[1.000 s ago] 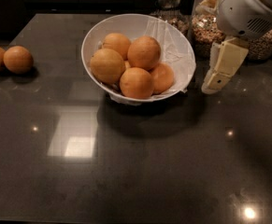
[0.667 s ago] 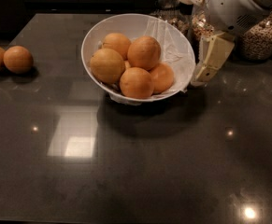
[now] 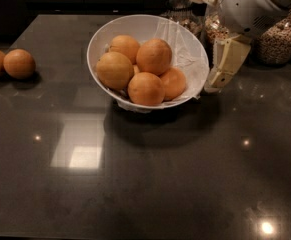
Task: Pick orange from white bowl
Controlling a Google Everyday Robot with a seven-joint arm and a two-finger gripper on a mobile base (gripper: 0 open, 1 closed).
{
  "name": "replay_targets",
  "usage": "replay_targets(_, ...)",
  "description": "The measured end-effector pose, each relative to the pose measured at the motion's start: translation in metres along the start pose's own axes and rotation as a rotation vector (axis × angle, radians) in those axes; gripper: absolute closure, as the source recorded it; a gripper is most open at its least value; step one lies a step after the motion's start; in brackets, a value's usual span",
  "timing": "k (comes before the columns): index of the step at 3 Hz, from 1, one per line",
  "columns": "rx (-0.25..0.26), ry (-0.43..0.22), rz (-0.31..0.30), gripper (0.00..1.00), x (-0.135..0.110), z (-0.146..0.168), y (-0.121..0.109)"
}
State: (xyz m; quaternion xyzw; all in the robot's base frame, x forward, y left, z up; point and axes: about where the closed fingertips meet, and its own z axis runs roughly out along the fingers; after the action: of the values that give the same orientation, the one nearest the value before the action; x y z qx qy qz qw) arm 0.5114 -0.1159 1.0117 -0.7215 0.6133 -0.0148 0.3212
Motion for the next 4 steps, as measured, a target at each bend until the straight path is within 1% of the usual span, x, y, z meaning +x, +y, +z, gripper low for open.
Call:
replay_targets(1,0.007,-0.022,0.007,0.0,0.01,0.018,-0.006)
replay_targets(2,0.017,-0.07,-0.003,0.0,0.016,0.043,-0.02)
replay_targets(3,0.024,-0.1,-0.013,0.07,0.023,0.06,-0.033)
replay_targets(4,0.036,-0.116,-0.037,0.08,0.024,0.066,-0.045)
